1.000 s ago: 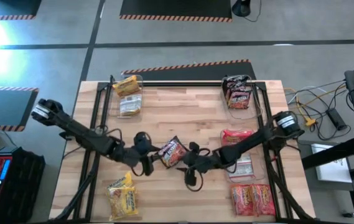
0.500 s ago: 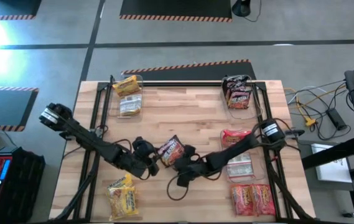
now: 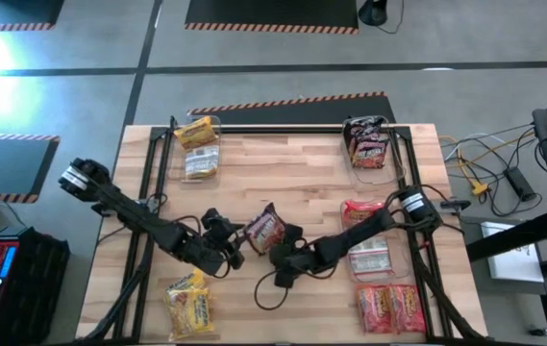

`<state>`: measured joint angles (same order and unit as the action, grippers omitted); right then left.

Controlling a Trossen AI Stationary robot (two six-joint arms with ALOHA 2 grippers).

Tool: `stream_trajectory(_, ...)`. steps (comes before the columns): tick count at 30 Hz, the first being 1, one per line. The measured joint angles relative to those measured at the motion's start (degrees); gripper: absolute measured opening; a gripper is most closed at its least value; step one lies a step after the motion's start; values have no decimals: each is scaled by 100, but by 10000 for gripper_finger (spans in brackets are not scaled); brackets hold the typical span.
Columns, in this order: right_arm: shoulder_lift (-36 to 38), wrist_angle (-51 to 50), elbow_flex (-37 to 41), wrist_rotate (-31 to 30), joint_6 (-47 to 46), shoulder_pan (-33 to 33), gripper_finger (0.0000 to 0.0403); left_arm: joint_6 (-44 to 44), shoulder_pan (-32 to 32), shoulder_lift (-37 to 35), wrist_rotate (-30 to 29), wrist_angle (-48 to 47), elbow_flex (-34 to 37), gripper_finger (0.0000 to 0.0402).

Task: Sort Maruchan noodles
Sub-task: Put the black noodle pack into the top right transparent bin

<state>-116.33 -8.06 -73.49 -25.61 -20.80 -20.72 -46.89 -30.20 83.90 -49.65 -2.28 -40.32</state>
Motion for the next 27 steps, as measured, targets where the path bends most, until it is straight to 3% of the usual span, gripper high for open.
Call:
stream_trajectory(6, 17, -118, -23, 131, 2, 7, 187, 430, 37, -46, 819, -90, -9, 132)
stream_trajectory(12, 191, -355, -134, 221, 235, -8, 187, 935, 46, -79, 1101, -326, -121, 131)
stream_trajectory(21, 413, -52, -188, -586, 282, 144, 187, 514, 68, -123, 780, -1518, -166, 131)
stream_trajectory(27, 224, -21, -147, -928, -92, 261, 187, 99, 74, -145, 772, -1578, -44, 131)
